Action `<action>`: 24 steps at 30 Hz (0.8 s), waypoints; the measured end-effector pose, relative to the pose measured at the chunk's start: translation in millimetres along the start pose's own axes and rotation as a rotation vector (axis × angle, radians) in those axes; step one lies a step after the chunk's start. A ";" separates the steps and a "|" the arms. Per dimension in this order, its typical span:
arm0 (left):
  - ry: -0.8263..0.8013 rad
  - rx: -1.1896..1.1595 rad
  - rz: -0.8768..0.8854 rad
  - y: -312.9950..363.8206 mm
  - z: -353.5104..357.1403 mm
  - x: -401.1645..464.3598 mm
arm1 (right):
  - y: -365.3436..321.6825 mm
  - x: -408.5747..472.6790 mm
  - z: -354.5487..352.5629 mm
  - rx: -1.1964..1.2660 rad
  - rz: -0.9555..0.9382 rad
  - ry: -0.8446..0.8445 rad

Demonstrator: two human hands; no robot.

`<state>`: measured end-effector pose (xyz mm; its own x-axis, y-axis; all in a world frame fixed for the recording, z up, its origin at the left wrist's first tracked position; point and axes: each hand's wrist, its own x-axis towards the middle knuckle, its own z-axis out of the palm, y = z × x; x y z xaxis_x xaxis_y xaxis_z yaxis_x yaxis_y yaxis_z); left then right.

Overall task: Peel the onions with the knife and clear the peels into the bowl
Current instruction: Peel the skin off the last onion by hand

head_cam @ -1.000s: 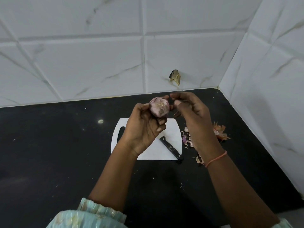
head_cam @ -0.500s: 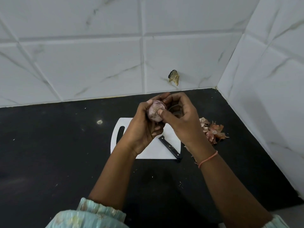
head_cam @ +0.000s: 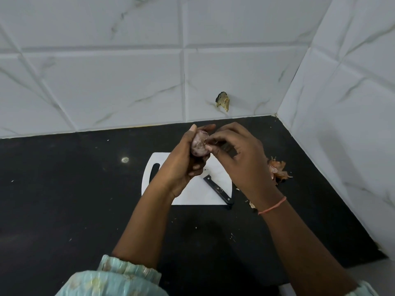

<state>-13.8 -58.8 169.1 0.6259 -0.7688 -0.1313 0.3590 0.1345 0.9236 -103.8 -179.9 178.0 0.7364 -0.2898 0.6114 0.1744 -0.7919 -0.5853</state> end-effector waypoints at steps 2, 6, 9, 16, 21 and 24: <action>0.030 0.102 -0.001 1.3 -2.6 -0.4 | 1.0 0.0 -0.4 -0.032 -0.009 -0.015; 0.050 0.225 -0.010 2.3 -6.9 -1.6 | 4.8 -1.6 3.2 -0.082 -0.039 -0.048; 0.063 0.262 -0.039 3.1 -7.1 -4.2 | 7.8 -2.7 7.4 -0.099 -0.052 -0.076; 0.097 0.301 -0.070 0.2 -7.3 -5.7 | 15.1 -2.9 16.1 -0.326 -0.083 -0.195; 0.106 0.354 -0.029 -3.8 -9.4 -4.4 | 20.7 -6.3 24.5 -0.409 -0.079 -0.166; 0.135 0.341 0.018 -11.3 -5.3 -0.8 | 24.3 -6.9 30.1 -0.433 -0.039 -0.088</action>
<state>-14.7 -56.5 156.9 0.7239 -0.6756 -0.1398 0.1102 -0.0868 0.9901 -85.0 -180.9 143.5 0.7907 -0.2232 0.5701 -0.0729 -0.9588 -0.2744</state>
